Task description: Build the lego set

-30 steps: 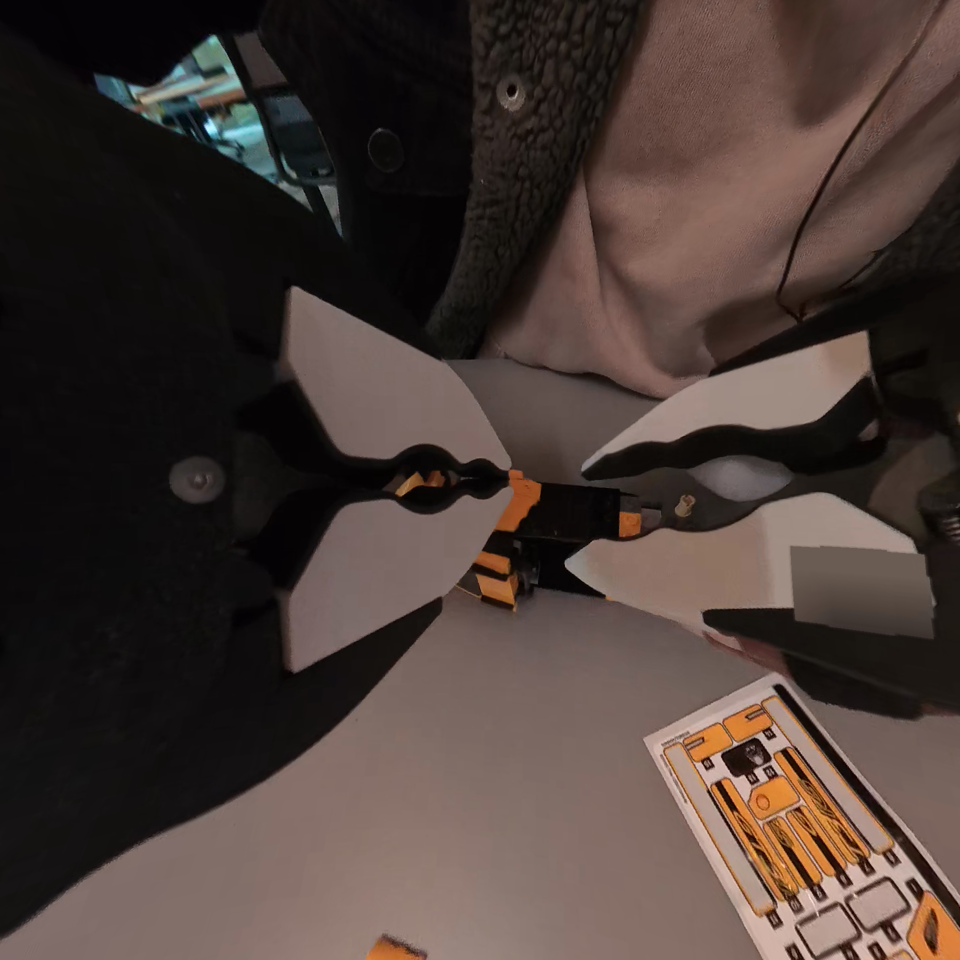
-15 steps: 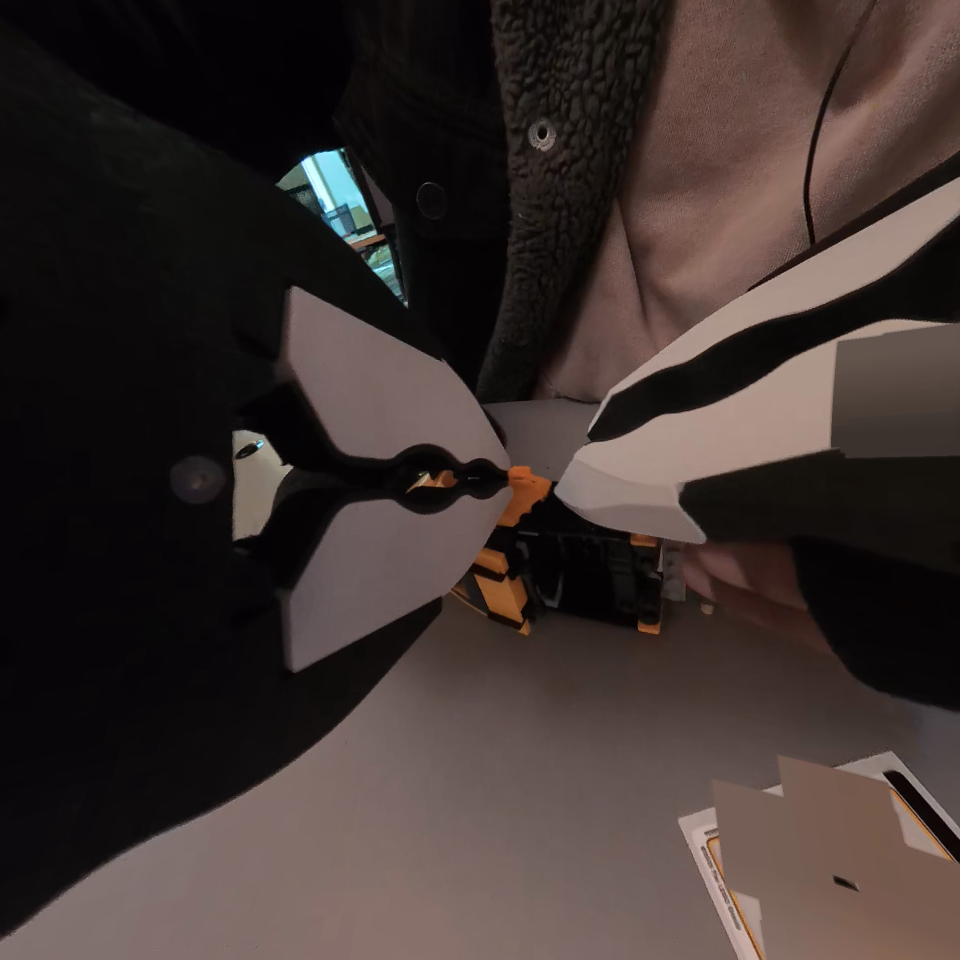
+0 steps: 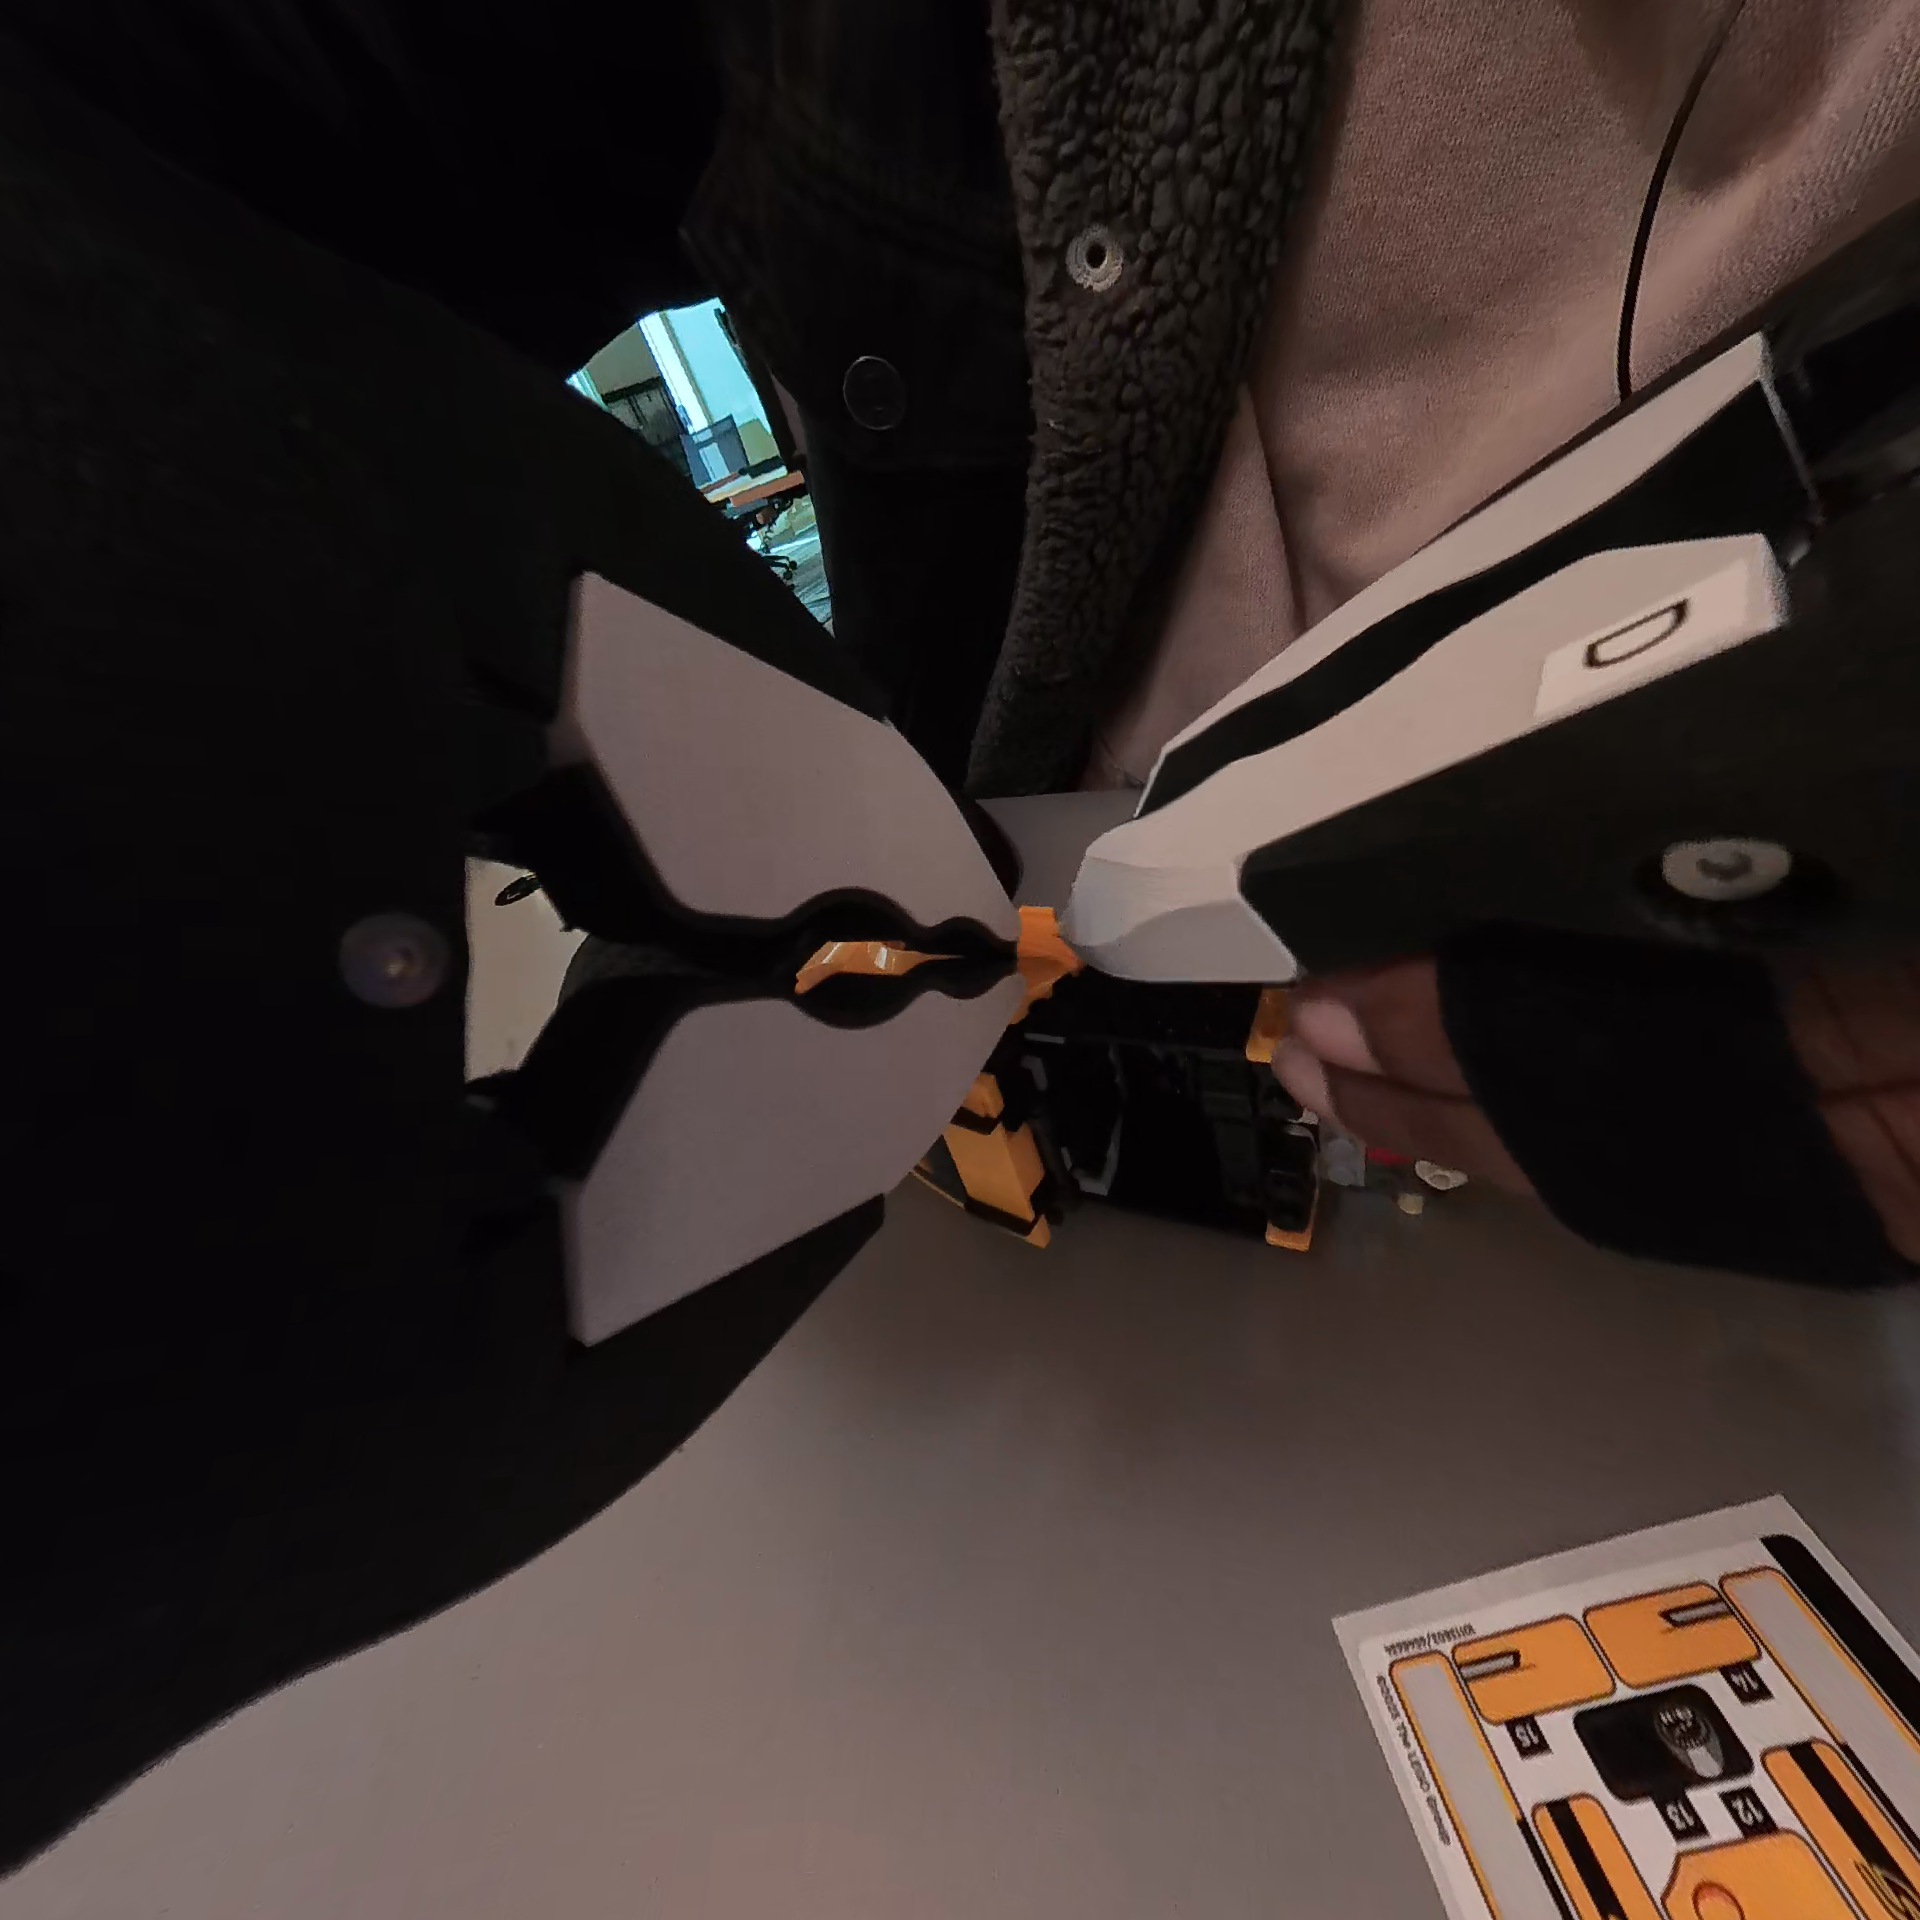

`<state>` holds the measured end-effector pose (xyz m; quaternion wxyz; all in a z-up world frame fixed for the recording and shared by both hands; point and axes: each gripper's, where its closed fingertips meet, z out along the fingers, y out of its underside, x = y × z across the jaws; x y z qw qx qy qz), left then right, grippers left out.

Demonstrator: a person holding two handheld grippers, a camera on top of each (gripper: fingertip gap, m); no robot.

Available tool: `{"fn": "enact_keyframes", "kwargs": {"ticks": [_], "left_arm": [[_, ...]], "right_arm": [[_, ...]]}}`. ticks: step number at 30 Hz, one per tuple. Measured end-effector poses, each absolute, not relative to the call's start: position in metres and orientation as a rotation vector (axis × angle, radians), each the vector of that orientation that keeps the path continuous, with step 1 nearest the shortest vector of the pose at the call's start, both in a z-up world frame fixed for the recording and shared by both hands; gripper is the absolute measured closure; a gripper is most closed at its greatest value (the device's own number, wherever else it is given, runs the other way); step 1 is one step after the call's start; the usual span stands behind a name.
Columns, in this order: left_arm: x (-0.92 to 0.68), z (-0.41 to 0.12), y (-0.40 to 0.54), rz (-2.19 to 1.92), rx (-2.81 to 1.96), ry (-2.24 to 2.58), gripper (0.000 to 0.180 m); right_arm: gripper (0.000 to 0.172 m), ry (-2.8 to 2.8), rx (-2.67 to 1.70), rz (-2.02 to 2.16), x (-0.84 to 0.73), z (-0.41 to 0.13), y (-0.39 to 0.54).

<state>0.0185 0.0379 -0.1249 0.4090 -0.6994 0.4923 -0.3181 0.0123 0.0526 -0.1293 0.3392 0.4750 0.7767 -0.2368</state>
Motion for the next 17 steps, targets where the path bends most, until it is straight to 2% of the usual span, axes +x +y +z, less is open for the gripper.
{"fn": "enact_keyframes", "kwargs": {"ticks": [17], "left_arm": [[0.0274,-0.1274,0.0388,-0.671,-1.776,1.277,0.160]], "right_arm": [[0.172,2.030,1.223,-0.626,0.0127,-0.1313,0.0520]]}}
